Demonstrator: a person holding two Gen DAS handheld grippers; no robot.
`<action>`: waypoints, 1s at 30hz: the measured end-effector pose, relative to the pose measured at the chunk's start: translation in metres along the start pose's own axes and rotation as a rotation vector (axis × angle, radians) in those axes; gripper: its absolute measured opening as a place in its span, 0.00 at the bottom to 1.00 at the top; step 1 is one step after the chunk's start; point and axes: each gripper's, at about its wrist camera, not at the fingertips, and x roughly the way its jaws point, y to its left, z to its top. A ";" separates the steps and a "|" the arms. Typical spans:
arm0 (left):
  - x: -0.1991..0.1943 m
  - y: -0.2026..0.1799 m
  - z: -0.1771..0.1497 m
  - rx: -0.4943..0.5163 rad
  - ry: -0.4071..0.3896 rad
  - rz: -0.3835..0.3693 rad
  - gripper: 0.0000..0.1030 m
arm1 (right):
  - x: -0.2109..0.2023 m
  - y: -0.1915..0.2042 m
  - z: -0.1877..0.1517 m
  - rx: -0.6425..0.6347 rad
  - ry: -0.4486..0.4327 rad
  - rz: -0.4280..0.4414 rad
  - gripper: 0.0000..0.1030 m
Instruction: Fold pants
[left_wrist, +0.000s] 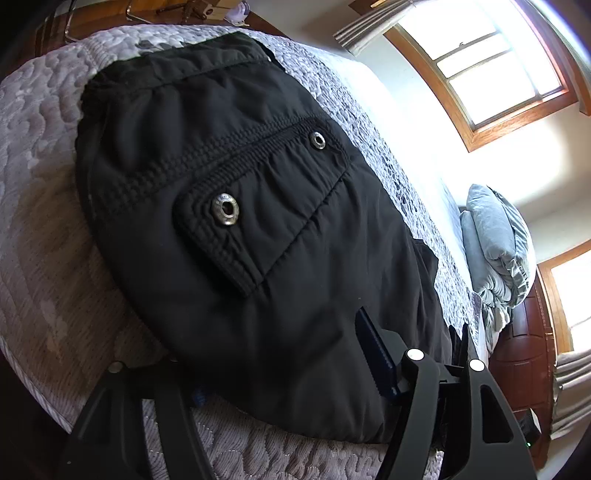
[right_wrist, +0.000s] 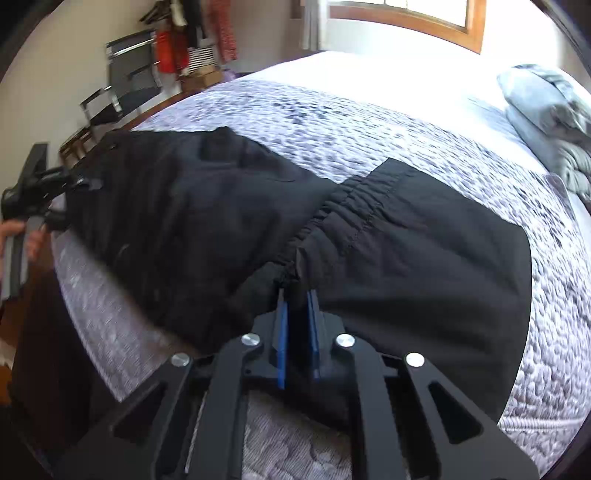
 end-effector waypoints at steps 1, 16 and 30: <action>0.000 0.000 0.000 0.001 0.000 0.001 0.66 | -0.004 0.003 -0.001 -0.016 -0.004 0.028 0.07; 0.007 -0.001 0.007 -0.049 -0.014 -0.013 0.72 | 0.016 0.027 -0.007 -0.095 0.034 0.115 0.08; 0.004 0.000 0.008 -0.077 -0.008 -0.036 0.76 | -0.044 -0.023 -0.023 0.215 -0.127 0.203 0.40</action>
